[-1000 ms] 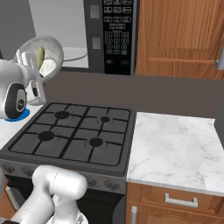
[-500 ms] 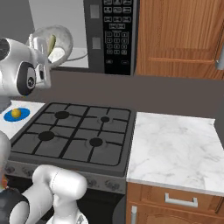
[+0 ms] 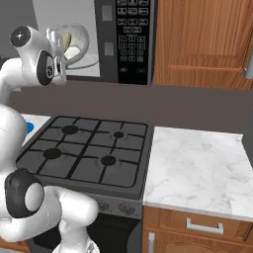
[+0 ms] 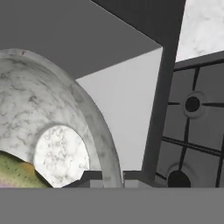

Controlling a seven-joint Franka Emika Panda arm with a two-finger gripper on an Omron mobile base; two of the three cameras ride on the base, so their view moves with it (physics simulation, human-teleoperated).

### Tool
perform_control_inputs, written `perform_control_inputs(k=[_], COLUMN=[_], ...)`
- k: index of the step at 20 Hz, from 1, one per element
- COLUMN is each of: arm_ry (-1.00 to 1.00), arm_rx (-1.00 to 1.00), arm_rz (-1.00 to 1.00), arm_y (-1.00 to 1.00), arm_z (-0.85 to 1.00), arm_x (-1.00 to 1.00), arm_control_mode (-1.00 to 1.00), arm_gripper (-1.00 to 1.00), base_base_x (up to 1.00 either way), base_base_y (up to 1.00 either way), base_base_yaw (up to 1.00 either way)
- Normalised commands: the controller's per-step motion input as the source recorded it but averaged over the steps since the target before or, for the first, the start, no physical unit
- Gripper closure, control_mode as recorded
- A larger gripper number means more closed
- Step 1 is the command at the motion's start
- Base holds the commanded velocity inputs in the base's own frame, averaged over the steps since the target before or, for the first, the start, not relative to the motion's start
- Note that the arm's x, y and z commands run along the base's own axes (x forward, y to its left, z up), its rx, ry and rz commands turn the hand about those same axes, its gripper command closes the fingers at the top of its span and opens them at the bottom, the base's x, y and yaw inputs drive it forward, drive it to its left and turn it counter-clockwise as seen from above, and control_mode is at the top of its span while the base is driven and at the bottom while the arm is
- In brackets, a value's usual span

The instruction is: Remove the pear from the bowl and place it on the small plate. Then place the bowl with only the fish in the microwave, close the door, and press the start button to microwave the fish.

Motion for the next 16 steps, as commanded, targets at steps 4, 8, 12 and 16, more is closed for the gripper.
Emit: perform_control_inputs(k=[4,8,12,16], arm_ry=[0.10,0.09,0.10,0.08], arm_rx=[0.00,0.00,0.00,0.00], arm_rz=[0.00,0.02,0.07,0.03], arm_y=[0.28,0.23,0.24,0.34], arm_z=[0.00,0.00,-0.02,-0.10], arm_x=[0.71,0.44,0.28,0.17], arm_control_mode=[-1.00,-1.00,-1.00,-1.00], arm_gripper=[1.00,1.00,1.00,1.00], base_base_x=[0.00,0.00,0.00,0.00], base_base_y=[0.00,0.00,0.00,0.00], base_base_yaw=[0.00,0.00,0.00,0.00])
